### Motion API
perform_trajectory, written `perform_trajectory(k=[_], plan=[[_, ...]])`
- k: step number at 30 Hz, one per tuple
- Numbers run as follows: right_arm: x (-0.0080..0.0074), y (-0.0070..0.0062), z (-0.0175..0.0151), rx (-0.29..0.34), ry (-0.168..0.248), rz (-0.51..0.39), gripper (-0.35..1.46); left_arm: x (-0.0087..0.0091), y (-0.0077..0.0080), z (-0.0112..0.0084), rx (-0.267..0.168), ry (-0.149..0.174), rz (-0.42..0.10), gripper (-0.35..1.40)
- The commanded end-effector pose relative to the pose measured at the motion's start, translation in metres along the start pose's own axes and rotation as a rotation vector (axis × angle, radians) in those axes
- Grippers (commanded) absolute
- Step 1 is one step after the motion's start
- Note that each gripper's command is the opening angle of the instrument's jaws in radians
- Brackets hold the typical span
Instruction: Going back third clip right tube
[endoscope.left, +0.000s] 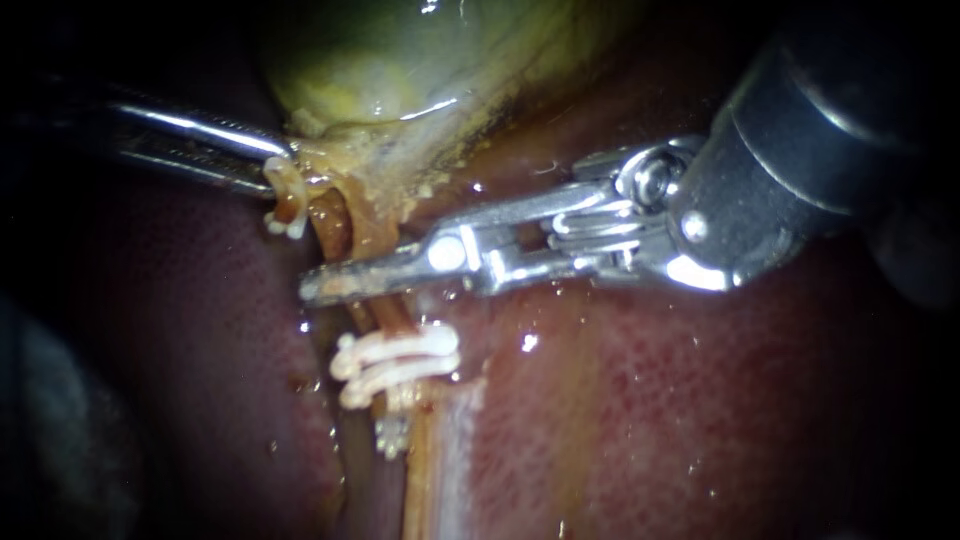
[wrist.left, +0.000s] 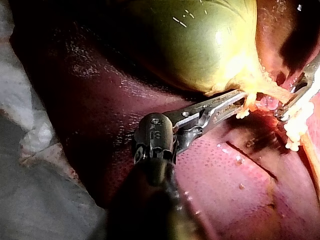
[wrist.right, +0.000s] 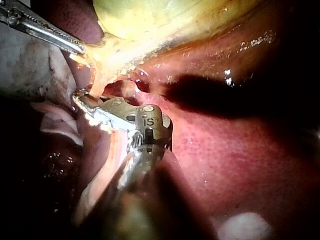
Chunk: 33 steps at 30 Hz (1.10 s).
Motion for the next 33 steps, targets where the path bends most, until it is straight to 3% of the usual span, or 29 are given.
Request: perform_trajectory(k=[1, 5, 7, 10, 14, 19, 25, 33], plan=[[-0.0001, 0.0001, 0.0, 0.0, 0.0, 0.0, -0.35, 0.0, 0.0001, -0.0001, 0.001, 0.0, 0.0, -0.35], [-0.0004, 0.0004, 0.0002, 0.006, -0.01, -0.015, -0.35, 0.0, 0.0001, -0.0001, 0.001, 0.0, 0.0, -0.35], [-0.001, 0.0012, 0.0007, 0.027, 0.003, -0.074, 0.06, 0.0, 0.0001, 0.0, 0.001, 0.0, 0.0, -0.35], [-0.0024, 0.0031, 0.0018, 0.035, 0.012, -0.148, 0.37, 0.0, 0.0001, 0.0, 0.001, 0.0, 0.0, -0.35], [-0.0038, 0.0057, 0.0025, 0.032, 0.014, -0.27, 0.47, 0.0, 0.0, -0.0001, 0.0, 0.0, 0.0, -0.35], [-0.0043, 0.0073, 0.0011, -0.011, 0.064, -0.421, 0.5, -0.0001, 0.0, -0.0003, 0.0, 0.0, 0.001, -0.35], [-0.0054, 0.0072, -0.0017, 0.002, 0.058, -0.572, 0.5, -0.0001, 0.0, -0.0005, -0.002, -0.001, 0.001, -0.35], [-0.0062, 0.0054, -0.0066, 0.027, 0.052, -0.709, 0.5, -0.0001, 0.0, -0.0006, -0.002, -0.002, 0.001, -0.35]])
